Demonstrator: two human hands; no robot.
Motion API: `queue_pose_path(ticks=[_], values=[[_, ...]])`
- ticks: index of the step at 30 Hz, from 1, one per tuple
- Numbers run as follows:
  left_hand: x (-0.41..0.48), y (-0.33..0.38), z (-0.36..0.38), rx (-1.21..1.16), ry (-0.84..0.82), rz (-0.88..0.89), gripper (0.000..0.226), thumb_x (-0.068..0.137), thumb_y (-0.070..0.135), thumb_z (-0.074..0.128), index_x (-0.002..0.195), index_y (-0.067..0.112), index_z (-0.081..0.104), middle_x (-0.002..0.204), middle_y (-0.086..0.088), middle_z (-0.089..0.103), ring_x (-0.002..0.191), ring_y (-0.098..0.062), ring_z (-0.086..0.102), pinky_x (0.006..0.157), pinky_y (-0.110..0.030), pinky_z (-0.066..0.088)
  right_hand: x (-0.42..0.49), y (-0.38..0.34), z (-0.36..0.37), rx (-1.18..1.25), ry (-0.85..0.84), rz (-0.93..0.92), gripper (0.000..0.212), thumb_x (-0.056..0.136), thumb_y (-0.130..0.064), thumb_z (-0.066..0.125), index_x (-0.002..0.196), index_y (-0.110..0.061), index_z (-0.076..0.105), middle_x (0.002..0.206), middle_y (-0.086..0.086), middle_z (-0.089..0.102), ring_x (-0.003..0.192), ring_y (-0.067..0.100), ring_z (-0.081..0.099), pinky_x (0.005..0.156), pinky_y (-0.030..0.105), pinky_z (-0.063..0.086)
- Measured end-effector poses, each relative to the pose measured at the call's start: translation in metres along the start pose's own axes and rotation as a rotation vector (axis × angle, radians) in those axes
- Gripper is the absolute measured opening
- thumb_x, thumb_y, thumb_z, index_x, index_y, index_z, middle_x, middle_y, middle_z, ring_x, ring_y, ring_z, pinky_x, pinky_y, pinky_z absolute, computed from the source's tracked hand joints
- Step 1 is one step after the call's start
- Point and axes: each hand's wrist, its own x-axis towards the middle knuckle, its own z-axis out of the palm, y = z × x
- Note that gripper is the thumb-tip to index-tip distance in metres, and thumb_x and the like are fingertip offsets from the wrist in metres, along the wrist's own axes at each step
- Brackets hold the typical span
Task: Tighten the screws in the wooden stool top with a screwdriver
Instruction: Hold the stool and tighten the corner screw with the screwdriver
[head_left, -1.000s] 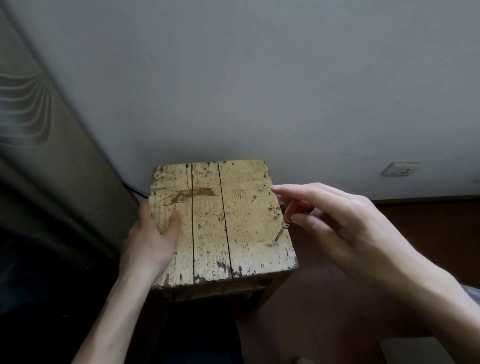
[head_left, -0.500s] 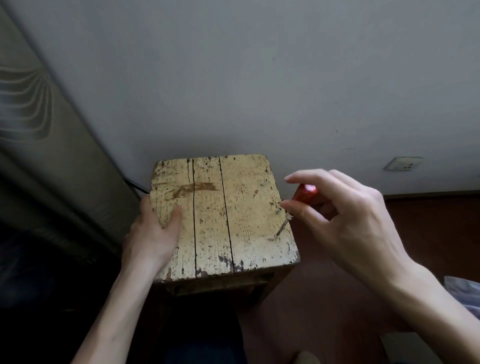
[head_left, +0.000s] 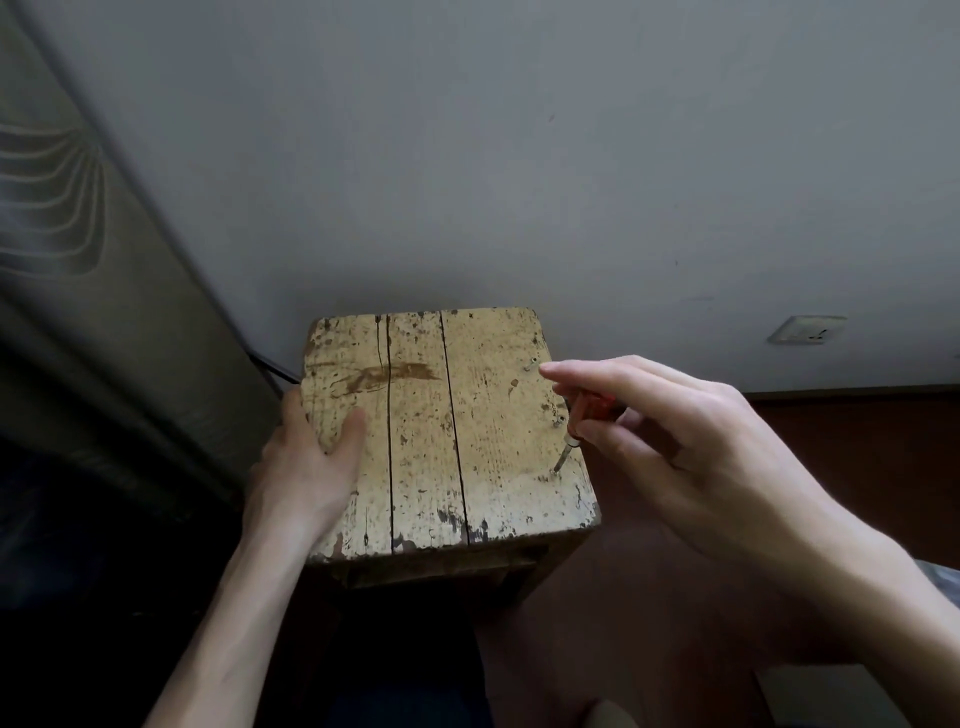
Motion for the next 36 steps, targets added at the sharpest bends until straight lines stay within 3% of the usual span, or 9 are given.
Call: queue_pose_path(ticks=[3,10,15,18,21,23,27,31,36], values=[[0.0,0.001,0.0,-0.013,0.004,-0.002,0.084,0.093,0.076,0.036,0.159,0.029,0.014,0.153,-0.008,0.049,0.13,-0.039,0.055,0.107,-0.055,0.045,0.0,-0.004,0.005,-0.021,0.023,-0.004,0.036,0.095,-0.013,0.072,0.128,-0.029,0.07,0.106,-0.01,0.068,0.08,0.01,0.066,0.071,0.024,0.053],[-0.001,0.001,-0.001,-0.021,-0.001,0.001,0.082,0.093,0.076,0.037,0.157,0.03,0.016,0.15,-0.006,0.052,0.127,-0.038,0.057,0.105,-0.056,0.048,0.002,-0.01,0.01,-0.126,0.187,0.075,0.024,0.084,-0.036,0.082,0.102,-0.022,0.076,0.09,-0.005,0.068,0.075,0.013,0.067,0.068,0.027,0.053],[-0.003,0.002,-0.003,-0.03,-0.002,0.006,0.082,0.093,0.076,0.038,0.157,0.03,0.017,0.148,-0.008,0.054,0.124,-0.038,0.059,0.104,-0.056,0.048,0.002,-0.007,0.015,-0.118,0.263,0.109,0.032,0.085,-0.034,0.082,0.112,-0.019,0.077,0.093,-0.001,0.069,0.078,0.011,0.069,0.074,0.027,0.058],[-0.003,0.004,-0.003,-0.039,-0.004,0.009,0.08,0.093,0.075,0.038,0.156,0.029,0.019,0.146,-0.008,0.055,0.124,-0.039,0.059,0.104,-0.056,0.048,0.001,-0.003,0.009,-0.091,0.178,0.071,0.035,0.092,-0.028,0.076,0.126,-0.022,0.073,0.103,-0.006,0.071,0.082,0.006,0.068,0.077,0.03,0.058],[-0.002,0.003,-0.003,-0.037,-0.009,-0.008,0.082,0.093,0.075,0.038,0.157,0.029,0.017,0.149,-0.009,0.053,0.128,-0.04,0.056,0.106,-0.057,0.046,-0.002,0.001,-0.002,-0.013,0.034,0.064,0.044,0.099,-0.021,0.066,0.142,-0.025,0.061,0.132,-0.015,0.064,0.097,0.0,0.067,0.089,0.029,0.057],[-0.002,0.002,-0.002,-0.034,-0.015,-0.017,0.084,0.093,0.076,0.037,0.158,0.029,0.015,0.15,-0.009,0.052,0.129,-0.039,0.056,0.106,-0.057,0.046,-0.003,0.001,-0.007,0.021,-0.011,0.062,0.046,0.098,-0.016,0.064,0.143,-0.026,0.06,0.14,-0.017,0.06,0.098,0.004,0.071,0.091,0.029,0.056],[-0.002,0.002,-0.001,-0.036,-0.012,-0.013,0.084,0.093,0.075,0.038,0.159,0.028,0.014,0.151,-0.009,0.052,0.13,-0.038,0.055,0.107,-0.057,0.046,-0.001,-0.001,-0.006,0.042,-0.029,0.04,0.042,0.098,-0.009,0.065,0.138,-0.022,0.064,0.122,-0.012,0.069,0.098,0.006,0.072,0.086,0.028,0.058],[-0.001,0.0,-0.001,-0.033,-0.013,-0.007,0.085,0.093,0.076,0.037,0.159,0.028,0.015,0.152,-0.009,0.05,0.131,-0.039,0.055,0.108,-0.058,0.045,0.001,-0.002,-0.004,0.012,0.011,0.051,0.037,0.096,-0.01,0.069,0.132,-0.02,0.068,0.116,-0.01,0.072,0.092,0.002,0.073,0.083,0.027,0.059],[0.0,0.0,0.0,-0.025,0.005,0.001,0.083,0.093,0.075,0.038,0.158,0.028,0.017,0.151,-0.01,0.051,0.129,-0.04,0.055,0.107,-0.056,0.046,0.002,-0.004,0.004,-0.035,0.141,0.101,0.022,0.089,-0.026,0.08,0.108,-0.019,0.073,0.095,-0.011,0.071,0.085,-0.002,0.069,0.074,0.008,0.051]])
